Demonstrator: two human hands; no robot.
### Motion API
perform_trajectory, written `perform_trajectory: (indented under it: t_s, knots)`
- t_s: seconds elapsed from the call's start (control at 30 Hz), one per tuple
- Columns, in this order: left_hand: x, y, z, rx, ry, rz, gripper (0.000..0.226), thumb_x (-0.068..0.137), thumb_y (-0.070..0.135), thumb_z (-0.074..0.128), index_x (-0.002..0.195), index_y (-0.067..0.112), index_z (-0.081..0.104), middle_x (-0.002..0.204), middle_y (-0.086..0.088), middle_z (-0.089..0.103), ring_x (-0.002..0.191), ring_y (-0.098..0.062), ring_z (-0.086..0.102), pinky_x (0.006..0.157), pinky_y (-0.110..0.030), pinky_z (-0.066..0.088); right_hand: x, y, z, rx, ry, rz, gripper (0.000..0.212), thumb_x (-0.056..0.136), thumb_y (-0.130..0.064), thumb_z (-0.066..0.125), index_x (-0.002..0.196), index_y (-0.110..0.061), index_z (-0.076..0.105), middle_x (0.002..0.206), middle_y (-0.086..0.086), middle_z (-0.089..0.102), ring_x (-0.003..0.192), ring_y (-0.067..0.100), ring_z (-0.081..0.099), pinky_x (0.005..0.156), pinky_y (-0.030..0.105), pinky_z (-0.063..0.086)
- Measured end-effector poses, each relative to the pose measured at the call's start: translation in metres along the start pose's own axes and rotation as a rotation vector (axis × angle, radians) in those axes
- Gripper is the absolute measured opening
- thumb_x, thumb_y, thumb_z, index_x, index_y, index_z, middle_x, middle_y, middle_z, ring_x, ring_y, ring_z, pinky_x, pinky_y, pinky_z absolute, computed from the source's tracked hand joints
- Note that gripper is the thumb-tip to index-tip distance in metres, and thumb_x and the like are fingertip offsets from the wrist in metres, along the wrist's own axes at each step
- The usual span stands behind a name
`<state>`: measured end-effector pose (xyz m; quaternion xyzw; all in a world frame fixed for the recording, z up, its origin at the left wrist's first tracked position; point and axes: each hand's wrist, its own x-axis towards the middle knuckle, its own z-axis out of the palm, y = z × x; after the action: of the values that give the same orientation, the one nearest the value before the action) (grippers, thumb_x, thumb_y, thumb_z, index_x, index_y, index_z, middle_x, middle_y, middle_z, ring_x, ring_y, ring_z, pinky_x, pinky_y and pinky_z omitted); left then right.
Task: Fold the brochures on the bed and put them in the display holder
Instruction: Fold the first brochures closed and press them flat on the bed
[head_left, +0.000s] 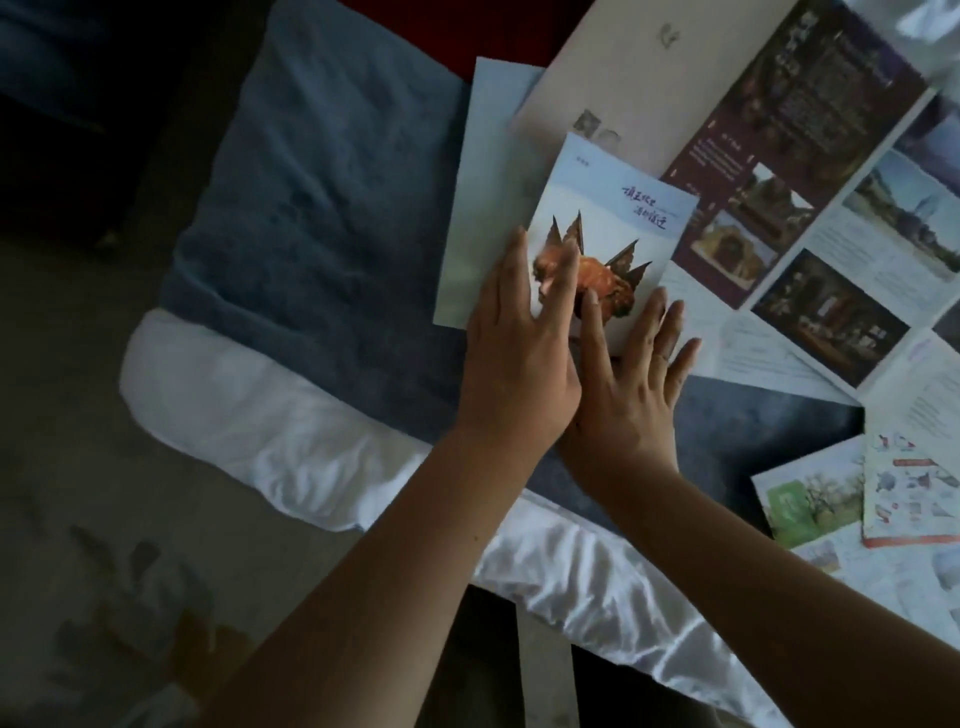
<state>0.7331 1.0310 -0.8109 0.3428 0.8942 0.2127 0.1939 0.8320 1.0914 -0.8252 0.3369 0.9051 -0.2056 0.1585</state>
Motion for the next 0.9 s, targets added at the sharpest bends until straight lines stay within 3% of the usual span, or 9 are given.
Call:
perform_trajectory:
  t_s: [0.1, 0.3, 0.43, 0.53, 0.67, 0.9]
  knots:
    - [0.013, -0.042, -0.025, 0.011, 0.081, -0.058, 0.064, 0.106, 0.029, 0.038, 0.165, 0.021, 0.016, 0.169, -0.023, 0.014, 0.155, -0.038, 0.021, 0.125, -0.047, 0.024, 0.023, -0.042, 0.004, -0.018, 0.027, -0.097, 0.083, 0.101, -0.058, 0.038, 0.163, -0.03, -0.01, 0.164, 0.027, -0.024, 0.15, 0.044, -0.029, 0.118, 0.055, -0.026]
    - [0.039, -0.118, -0.065, 0.04, 0.181, -0.143, 0.06, 0.106, 0.033, 0.051, 0.161, 0.021, 0.032, 0.17, -0.017, 0.018, 0.157, -0.035, 0.017, 0.126, -0.045, 0.019, 0.06, -0.109, 0.007, -0.024, 0.011, -0.246, 0.062, 0.104, -0.058, 0.014, 0.163, -0.04, 0.004, 0.167, 0.027, -0.01, 0.153, 0.042, -0.023, 0.119, 0.053, -0.024]
    - [0.044, -0.157, -0.073, 0.059, 0.183, -0.124, 0.056, 0.107, 0.032, 0.047, 0.16, 0.018, 0.037, 0.17, -0.013, 0.024, 0.158, -0.035, 0.015, 0.128, -0.048, 0.019, 0.071, -0.137, 0.02, -0.076, 0.013, -0.365, 0.064, 0.106, -0.056, 0.022, 0.164, -0.033, 0.007, 0.168, 0.026, -0.002, 0.155, 0.038, -0.019, 0.12, 0.05, -0.025]
    - [0.041, -0.174, -0.061, 0.112, 0.2, -0.035, 0.05, 0.11, 0.033, 0.039, 0.157, 0.017, 0.043, 0.169, -0.015, 0.024, 0.158, -0.036, 0.014, 0.129, -0.049, 0.017, 0.075, -0.142, 0.033, -0.126, 0.068, -0.352, 0.067, 0.106, -0.055, 0.032, 0.164, -0.03, 0.011, 0.168, 0.027, 0.002, 0.157, 0.039, -0.011, 0.123, 0.05, -0.018]
    - [0.039, -0.177, -0.043, 0.257, 0.271, -0.002, 0.05, 0.113, 0.035, 0.03, 0.16, 0.02, 0.038, 0.169, -0.015, 0.025, 0.158, -0.036, 0.018, 0.128, -0.047, 0.015, 0.078, -0.139, 0.045, -0.167, 0.136, -0.35, 0.068, 0.105, -0.052, 0.03, 0.165, -0.026, 0.014, 0.168, 0.028, 0.006, 0.157, 0.041, -0.003, 0.126, 0.052, -0.008]
    - [0.042, -0.174, -0.043, 0.263, 0.281, -0.016, 0.05, 0.112, 0.037, 0.029, 0.16, 0.024, 0.036, 0.169, -0.013, 0.024, 0.158, -0.033, 0.018, 0.129, -0.042, 0.011, 0.08, -0.132, 0.037, -0.139, 0.093, -0.384, 0.064, 0.105, -0.048, 0.029, 0.163, -0.026, 0.02, 0.168, 0.026, 0.004, 0.157, 0.039, -0.005, 0.126, 0.048, -0.011]
